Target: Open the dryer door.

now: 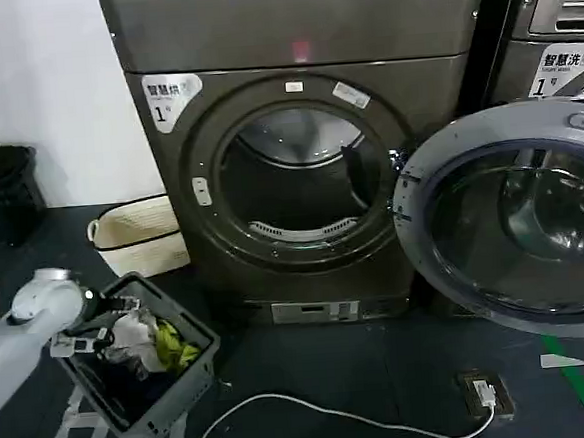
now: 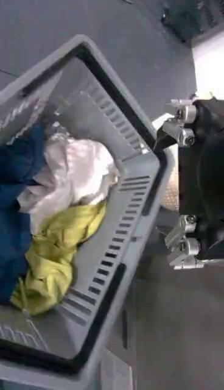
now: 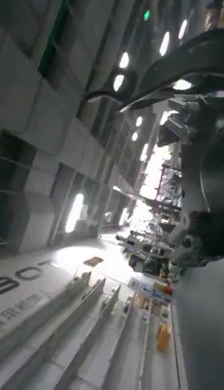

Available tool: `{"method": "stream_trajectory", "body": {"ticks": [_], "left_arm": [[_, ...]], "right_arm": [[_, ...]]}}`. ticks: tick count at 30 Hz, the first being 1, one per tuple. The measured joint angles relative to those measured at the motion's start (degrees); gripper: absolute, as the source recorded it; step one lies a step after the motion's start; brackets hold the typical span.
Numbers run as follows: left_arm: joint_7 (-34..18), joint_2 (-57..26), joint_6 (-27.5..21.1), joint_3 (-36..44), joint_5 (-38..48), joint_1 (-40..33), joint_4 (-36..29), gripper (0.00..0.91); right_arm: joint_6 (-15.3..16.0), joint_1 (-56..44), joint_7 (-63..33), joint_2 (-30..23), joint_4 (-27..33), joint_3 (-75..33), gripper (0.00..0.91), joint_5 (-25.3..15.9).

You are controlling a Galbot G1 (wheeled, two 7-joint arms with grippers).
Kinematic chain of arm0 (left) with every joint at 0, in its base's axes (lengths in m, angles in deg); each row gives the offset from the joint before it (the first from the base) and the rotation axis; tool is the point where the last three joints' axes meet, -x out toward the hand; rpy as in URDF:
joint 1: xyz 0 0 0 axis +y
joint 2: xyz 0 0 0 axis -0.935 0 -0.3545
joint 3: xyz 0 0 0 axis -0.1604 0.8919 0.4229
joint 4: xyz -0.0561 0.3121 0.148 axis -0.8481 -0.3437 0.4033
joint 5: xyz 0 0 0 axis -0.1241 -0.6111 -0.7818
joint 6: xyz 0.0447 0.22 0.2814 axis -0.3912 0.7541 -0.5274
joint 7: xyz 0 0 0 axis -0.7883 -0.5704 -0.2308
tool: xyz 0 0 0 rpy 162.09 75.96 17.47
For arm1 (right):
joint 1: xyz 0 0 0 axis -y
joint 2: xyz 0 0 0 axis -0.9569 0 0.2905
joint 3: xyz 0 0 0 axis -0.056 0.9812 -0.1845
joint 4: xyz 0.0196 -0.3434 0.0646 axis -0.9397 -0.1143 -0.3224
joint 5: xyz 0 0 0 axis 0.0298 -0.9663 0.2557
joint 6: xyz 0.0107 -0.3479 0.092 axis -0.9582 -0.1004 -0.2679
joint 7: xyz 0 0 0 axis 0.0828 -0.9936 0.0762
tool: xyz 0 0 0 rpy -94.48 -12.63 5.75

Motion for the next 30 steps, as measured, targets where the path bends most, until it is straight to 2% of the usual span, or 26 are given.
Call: {"method": "stream_trajectory", "body": {"ticks": [30], "left_arm": [[-0.15, 0.11, 0.00, 0.01, 0.38, 0.66, 1.86, 0.907]], "right_arm": [[-0.49, 0.78, 0.59, 0.00, 0.81, 1.21, 0.907, -0.51]]}}
